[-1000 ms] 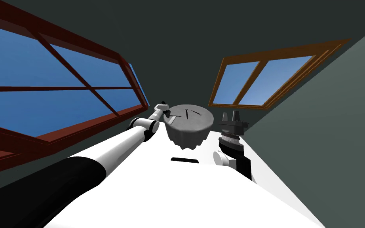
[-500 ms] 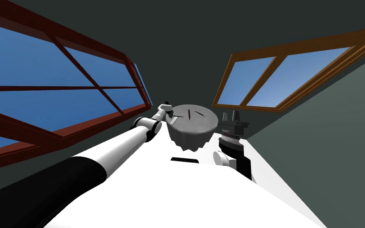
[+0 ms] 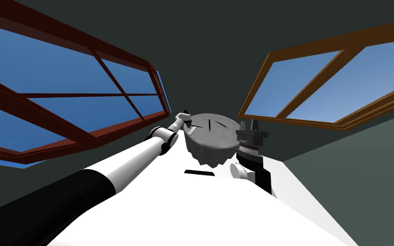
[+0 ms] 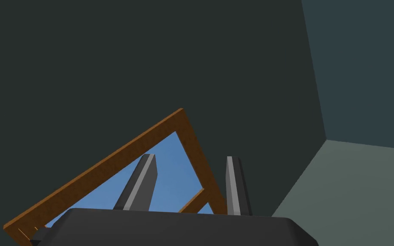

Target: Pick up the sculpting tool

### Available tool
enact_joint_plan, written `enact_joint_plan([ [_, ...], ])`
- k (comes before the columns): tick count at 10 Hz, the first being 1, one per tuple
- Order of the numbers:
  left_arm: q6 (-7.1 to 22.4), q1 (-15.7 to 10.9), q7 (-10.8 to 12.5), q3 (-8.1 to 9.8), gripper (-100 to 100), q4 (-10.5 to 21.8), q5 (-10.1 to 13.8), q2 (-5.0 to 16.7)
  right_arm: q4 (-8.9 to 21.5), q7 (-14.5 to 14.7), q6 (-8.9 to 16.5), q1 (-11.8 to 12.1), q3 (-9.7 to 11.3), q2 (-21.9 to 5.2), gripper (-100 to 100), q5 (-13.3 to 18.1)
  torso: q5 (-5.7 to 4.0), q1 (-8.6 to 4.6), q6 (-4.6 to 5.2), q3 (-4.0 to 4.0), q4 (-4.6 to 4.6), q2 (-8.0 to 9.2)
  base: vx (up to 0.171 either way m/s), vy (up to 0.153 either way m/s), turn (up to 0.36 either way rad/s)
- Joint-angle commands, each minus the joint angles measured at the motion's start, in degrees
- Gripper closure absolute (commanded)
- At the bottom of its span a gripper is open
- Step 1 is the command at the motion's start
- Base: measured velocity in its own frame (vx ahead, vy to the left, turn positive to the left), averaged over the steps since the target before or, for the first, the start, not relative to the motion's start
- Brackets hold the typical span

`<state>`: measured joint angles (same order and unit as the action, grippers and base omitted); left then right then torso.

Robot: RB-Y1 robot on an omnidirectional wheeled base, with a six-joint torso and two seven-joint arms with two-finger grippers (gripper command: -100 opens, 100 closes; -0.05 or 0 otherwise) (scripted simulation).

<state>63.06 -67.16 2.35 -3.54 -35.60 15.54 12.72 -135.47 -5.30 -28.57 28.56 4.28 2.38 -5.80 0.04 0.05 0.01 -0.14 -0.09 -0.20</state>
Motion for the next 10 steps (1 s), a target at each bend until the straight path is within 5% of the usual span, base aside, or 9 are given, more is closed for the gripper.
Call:
enact_joint_plan([
  [1, 0.96, 0.64, 1.26, -2.86, -100, -2.86, 1.28, -2.86, 0.0, 0.0, 0.0, 0.0, 0.0, 0.0, 0, 0.0, 0.0, 0.0, 0.0, 0.0, 0.0, 0.0, 0.09, 0.004, 0.38],
  [3, 0.96, 0.64, 1.26, -3.54, -100, -2.97, 1.28, -2.89, 0.0, 0.0, 0.0, 0.0, 0.0, 0.0, 0, 0.0, 0.01, 0.04, 0.01, -0.06, -0.03, -0.09, 0.058, -0.003, 0.087],
  [4, 1.6, 0.72, 2.22, -6.21, -100, -4.93, 2.48, -5.4, 0.0, 0.0, 0.0, -0.01, 0.0, 0.0, 0, 0.0, 0.0, 0.02, 0.03, 0.02, 0.01, 0.04, 0.053, 0.001, 0.396],
  [5, 1.6, 0.72, 2.22, -6.52, -100, -2.41, 2.48, -5.4, 0.0, 0.0, 0.0, 0.01, -0.01, 0.0, 0, 0.0, 0.0, 0.02, -0.04, 0.02, 0.02, 0.01, 0.063, -0.019, 0.184],
  [6, 1.6, 0.72, 2.22, -6.52, -100, -4.93, 2.48, -5.4, 0.0, 0.0, 0.0, -0.01, 0.0, 0.0, 0, 0.0, 0.01, 0.02, 0.0, -0.02, -0.06, 0.01, 0.031, -0.01, -0.015],
  [7, 2.23, 0.8, 3.19, -9.33, -100, -6.88, 3.67, -7.74, 0.0, 0.0, 0.0, -0.01, 0.0, 0.0, 0, 0.0, 0.01, -0.01, 0.07, -0.03, -0.11, 0.05, 0.061, -0.012, 0.369],
  [10, 2.65, 1.07, 3.37, -9.44, -100, -7.45, 3.55, -7.78, 0.0, 0.0, 0.0, -0.01, 0.0, 0.0, 0, 0.0, 0.01, -0.01, 0.08, -0.07, -0.12, 0.0, 0.032, -0.008, 0.061],
])
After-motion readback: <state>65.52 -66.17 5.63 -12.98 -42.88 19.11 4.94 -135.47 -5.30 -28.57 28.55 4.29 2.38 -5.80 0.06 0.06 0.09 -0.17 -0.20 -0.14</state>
